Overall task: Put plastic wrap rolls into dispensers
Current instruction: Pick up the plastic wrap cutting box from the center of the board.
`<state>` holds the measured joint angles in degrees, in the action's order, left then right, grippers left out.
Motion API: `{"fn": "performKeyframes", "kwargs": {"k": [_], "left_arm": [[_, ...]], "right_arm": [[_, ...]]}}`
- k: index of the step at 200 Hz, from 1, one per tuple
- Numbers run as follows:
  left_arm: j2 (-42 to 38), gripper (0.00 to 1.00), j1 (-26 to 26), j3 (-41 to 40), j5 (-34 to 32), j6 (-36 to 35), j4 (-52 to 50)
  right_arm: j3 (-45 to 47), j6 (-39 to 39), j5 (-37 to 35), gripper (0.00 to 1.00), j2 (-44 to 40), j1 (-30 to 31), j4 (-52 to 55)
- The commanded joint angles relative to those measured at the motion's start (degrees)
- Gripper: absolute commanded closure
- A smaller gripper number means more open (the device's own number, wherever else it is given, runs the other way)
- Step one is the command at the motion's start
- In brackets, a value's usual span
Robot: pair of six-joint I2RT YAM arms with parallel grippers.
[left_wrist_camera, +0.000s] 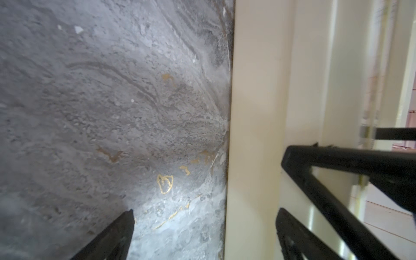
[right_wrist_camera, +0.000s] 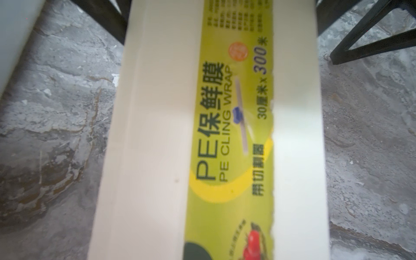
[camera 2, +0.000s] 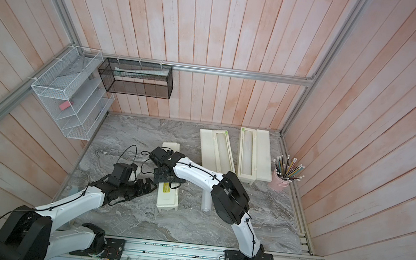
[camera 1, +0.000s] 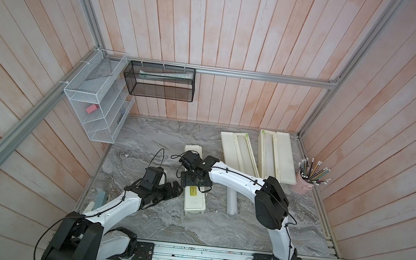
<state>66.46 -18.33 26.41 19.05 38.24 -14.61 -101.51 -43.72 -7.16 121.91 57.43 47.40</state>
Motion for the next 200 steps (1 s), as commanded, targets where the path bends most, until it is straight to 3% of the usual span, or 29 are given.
{"fn": "performKeyframes", "kwargs": {"k": [1,48,114,162,200], "left_arm": [[-1.83,0.00,-0.15,1.06,-1.44,-1.71,-2.05],[-4.32,0.00,-1.08,1.10,-0.80,-1.59,2.35],[-12.76,0.00,-12.50,1.11,-18.59,-7.93,10.65],[-13.78,0.00,-27.37,0.66,-36.44,-20.32,21.86],[-7.74,0.00,-33.41,1.82,-44.78,-35.12,30.39]], "right_arm": [[1.97,1.91,-0.43,0.07,-0.13,-2.20,2.44],[3.12,6.21,1.75,0.14,-5.33,-6.92,-2.29],[2.95,9.63,12.50,0.15,-10.92,-17.31,-10.76],[-0.56,8.43,20.43,0.18,-12.42,-23.44,-14.19],[-3.63,7.96,24.93,0.19,-12.56,-26.35,-14.37]]}}
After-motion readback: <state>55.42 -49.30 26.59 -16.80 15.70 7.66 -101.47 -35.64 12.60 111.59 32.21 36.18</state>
